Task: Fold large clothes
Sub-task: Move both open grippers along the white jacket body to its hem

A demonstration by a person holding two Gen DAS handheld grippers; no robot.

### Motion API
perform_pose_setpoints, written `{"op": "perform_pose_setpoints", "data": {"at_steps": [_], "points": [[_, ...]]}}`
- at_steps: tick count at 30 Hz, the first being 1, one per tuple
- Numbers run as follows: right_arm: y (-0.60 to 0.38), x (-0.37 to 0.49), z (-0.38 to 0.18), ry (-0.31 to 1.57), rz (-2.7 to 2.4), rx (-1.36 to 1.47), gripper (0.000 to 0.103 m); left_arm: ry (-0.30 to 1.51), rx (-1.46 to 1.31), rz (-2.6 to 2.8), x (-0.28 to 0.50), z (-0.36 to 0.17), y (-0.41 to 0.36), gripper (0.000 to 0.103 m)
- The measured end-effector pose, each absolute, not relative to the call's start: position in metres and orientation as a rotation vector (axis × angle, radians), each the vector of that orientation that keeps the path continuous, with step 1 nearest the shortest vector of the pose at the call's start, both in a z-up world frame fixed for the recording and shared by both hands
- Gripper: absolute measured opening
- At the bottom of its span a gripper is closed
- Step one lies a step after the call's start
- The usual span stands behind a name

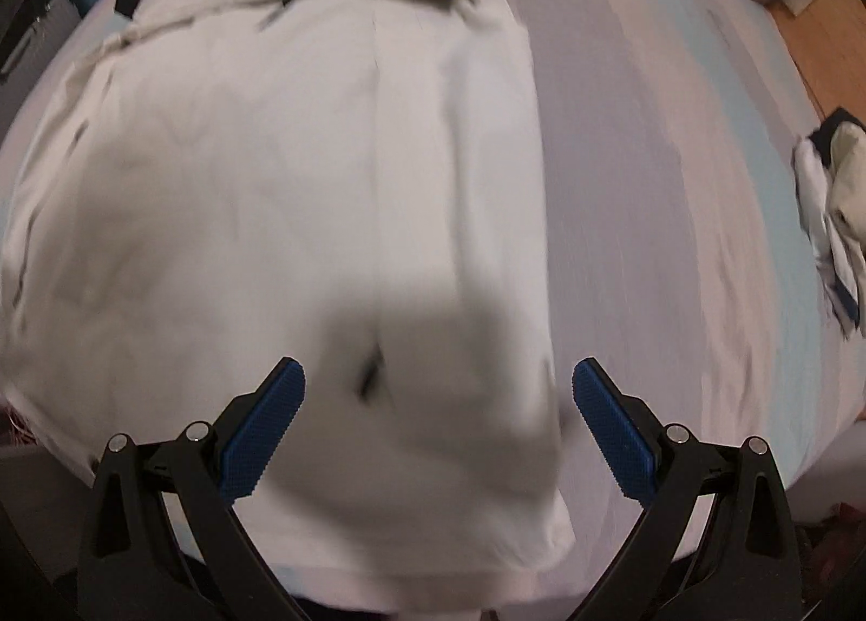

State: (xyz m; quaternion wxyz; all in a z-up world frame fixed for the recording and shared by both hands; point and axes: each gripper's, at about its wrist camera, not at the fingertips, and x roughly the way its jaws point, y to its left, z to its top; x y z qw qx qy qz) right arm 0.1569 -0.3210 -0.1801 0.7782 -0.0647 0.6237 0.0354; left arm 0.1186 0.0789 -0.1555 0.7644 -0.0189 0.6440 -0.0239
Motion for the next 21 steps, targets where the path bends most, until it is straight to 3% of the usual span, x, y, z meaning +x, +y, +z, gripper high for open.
{"op": "perform_pose_setpoints", "data": {"at_steps": [21], "points": [[-0.353, 0.101, -0.235, 1.484, 0.09, -0.11, 0.095, 1.501, -0.163, -0.024, 0.067, -0.202, 0.138, 0.097]]}}
